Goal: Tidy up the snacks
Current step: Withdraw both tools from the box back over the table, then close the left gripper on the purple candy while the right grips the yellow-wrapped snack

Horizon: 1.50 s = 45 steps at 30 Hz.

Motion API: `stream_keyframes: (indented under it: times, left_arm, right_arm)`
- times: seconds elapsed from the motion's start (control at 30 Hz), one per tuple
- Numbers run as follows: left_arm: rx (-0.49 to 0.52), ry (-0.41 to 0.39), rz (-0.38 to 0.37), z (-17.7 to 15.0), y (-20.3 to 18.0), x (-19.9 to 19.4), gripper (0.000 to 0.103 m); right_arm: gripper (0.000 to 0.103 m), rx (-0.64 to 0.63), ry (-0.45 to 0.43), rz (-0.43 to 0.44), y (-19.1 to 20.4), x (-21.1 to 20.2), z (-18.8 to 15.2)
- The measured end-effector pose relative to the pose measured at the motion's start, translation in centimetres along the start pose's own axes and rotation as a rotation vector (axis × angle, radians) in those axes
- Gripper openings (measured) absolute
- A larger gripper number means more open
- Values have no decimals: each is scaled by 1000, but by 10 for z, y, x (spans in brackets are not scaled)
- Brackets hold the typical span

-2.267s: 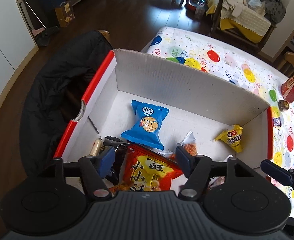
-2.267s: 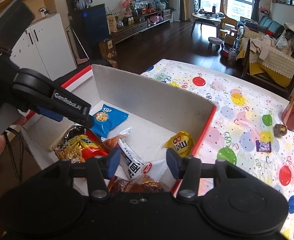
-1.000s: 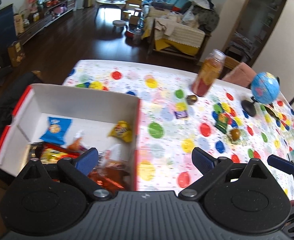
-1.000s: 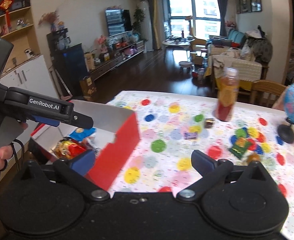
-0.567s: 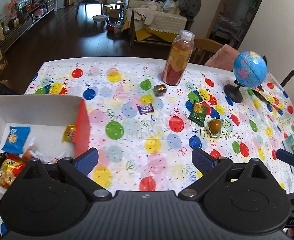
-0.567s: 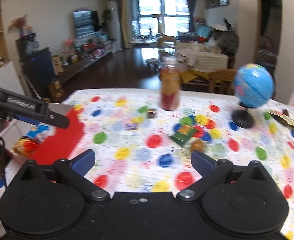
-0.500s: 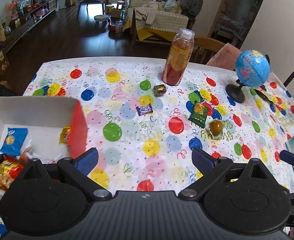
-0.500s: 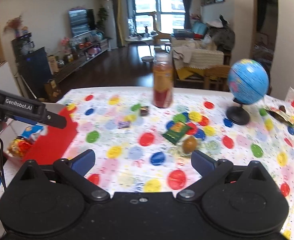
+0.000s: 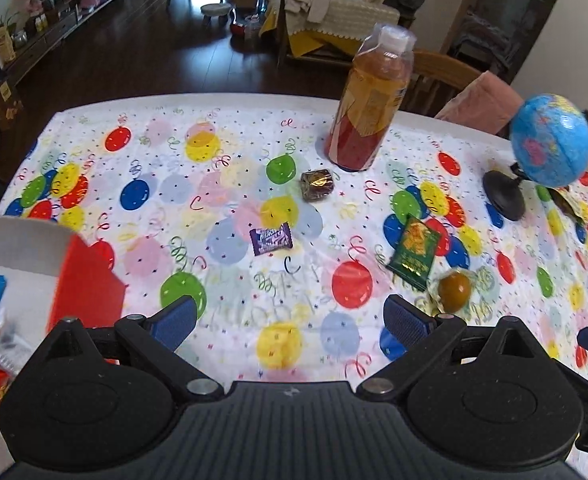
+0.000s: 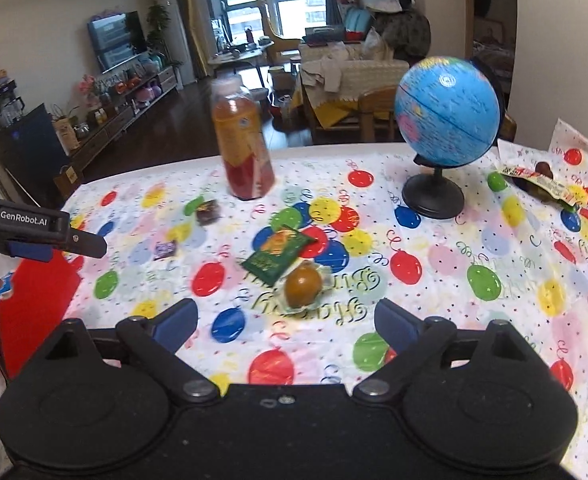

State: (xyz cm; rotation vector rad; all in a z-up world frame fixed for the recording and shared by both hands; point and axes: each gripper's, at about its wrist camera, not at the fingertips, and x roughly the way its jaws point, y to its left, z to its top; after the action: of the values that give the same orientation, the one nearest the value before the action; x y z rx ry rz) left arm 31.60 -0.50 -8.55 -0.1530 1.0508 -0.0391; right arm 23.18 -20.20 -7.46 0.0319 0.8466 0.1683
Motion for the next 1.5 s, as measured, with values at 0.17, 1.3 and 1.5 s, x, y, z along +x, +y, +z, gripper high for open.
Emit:
stream_keyframes:
  times: [0.17, 1.3, 1.5]
  left_arm:
    - [-57, 35, 22, 21, 2, 37, 100]
    - [-128, 110, 88, 46, 9, 139, 71]
    - [-105, 89, 129, 48, 7, 138, 47]
  right_arm:
    - [86, 23, 16, -17, -13, 27, 8]
    - [55, 81, 128, 14, -22, 132, 11]
    - [48, 74, 127, 6, -21, 136, 10]
